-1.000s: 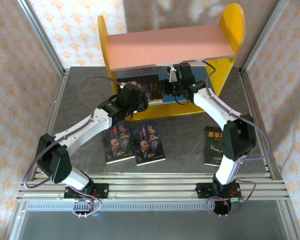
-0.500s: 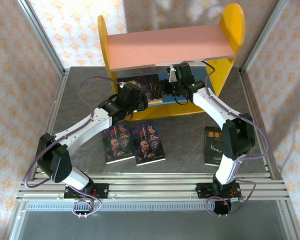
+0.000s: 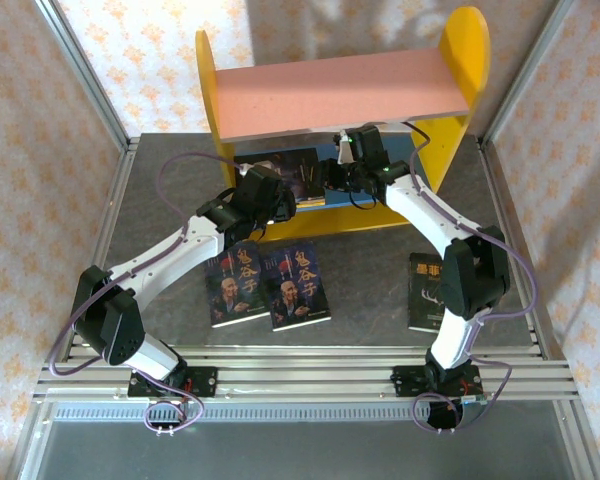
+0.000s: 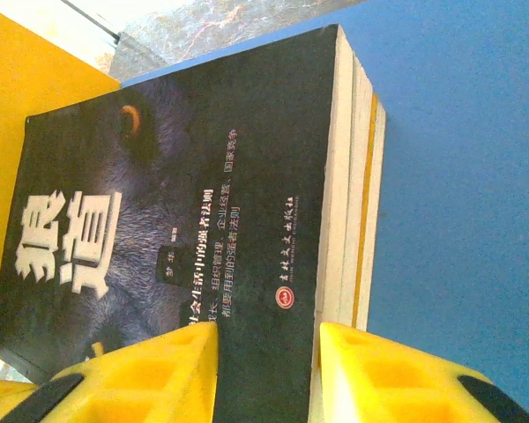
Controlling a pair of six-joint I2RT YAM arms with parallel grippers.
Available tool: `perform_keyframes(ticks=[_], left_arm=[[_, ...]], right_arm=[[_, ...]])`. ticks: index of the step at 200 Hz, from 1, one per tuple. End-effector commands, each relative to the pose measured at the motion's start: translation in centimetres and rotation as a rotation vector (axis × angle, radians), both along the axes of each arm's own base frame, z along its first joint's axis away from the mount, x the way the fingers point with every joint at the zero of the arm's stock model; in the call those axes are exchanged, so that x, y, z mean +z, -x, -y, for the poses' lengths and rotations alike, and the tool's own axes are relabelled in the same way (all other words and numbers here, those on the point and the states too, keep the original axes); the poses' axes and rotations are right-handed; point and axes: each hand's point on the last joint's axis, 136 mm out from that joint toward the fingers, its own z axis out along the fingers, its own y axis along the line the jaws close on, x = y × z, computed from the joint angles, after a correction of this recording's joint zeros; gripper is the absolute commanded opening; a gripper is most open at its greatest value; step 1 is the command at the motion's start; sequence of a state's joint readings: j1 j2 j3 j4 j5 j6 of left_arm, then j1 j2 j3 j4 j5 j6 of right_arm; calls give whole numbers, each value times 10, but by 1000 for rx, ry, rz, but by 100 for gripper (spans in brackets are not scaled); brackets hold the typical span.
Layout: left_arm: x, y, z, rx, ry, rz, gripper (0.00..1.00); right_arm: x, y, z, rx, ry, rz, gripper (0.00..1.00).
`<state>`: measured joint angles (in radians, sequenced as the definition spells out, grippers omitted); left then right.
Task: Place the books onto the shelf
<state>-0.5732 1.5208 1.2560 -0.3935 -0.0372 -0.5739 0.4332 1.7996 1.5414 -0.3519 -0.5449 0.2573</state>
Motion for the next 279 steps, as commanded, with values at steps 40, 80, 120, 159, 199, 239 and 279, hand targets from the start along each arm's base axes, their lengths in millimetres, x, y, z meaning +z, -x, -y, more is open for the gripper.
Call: perform_keyframes(ticks=[40,80,120,159,199,239,279], left_arm=[[38,2,-16,3,1,122,58],[44,13,-24,15,8,128,59],[41,38,-59,97,-65,121,60],[33,62,-93,153,-173,111,63],[14,63,-97,180,-174,92,65],[15,56,-86,160,-136,100,64],[-6,67,-89,186,-111,30,64]], right_arm=[[31,-6,-8,11,-20,83,38],[38,0,11,-36,-6,107,40],[34,37,39,-76,25,109,41],[1,89,72,-131,78,52,44],[-31,123,95,-167,134,-7,46],[-41,129,81,-137,105,-29,47],[-68,136,66,-121,108,-87,49]])
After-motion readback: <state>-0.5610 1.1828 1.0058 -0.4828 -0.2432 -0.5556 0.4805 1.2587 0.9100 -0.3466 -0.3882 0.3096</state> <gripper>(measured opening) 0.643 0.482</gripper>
